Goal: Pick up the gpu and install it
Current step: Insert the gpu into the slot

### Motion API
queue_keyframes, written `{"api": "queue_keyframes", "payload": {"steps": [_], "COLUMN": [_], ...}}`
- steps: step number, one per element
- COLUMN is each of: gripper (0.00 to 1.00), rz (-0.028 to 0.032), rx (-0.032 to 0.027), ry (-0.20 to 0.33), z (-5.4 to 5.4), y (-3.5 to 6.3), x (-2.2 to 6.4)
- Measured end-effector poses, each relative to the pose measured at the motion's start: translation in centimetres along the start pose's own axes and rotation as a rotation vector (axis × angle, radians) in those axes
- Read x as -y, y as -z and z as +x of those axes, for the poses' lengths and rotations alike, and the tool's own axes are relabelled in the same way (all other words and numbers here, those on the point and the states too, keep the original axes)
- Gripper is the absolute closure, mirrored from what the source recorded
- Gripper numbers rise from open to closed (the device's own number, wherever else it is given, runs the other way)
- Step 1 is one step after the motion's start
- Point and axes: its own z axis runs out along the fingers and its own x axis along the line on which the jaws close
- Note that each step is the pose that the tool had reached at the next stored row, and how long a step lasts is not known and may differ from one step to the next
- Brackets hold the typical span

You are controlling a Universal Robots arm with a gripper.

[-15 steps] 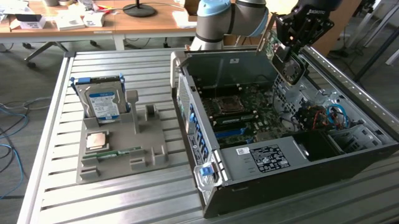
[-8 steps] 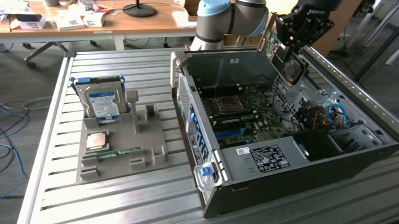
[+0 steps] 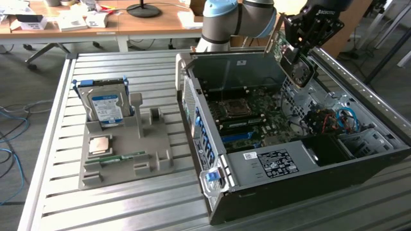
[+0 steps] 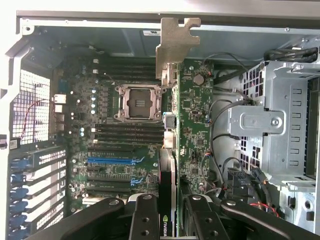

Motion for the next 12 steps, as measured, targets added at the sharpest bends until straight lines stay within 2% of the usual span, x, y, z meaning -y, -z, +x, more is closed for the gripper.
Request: {"api": "queue_keyframes", "payload": {"steps": [4,12], "gripper": [0.74,0.74], "rz": [0.0009,0.0089], "rx": [-0.0021,-0.0116], "ry": [0.031,0.169], "z": [0.00,-0.01], "y": [-0.02,-0.08], "x": [0.00,0.01]}}
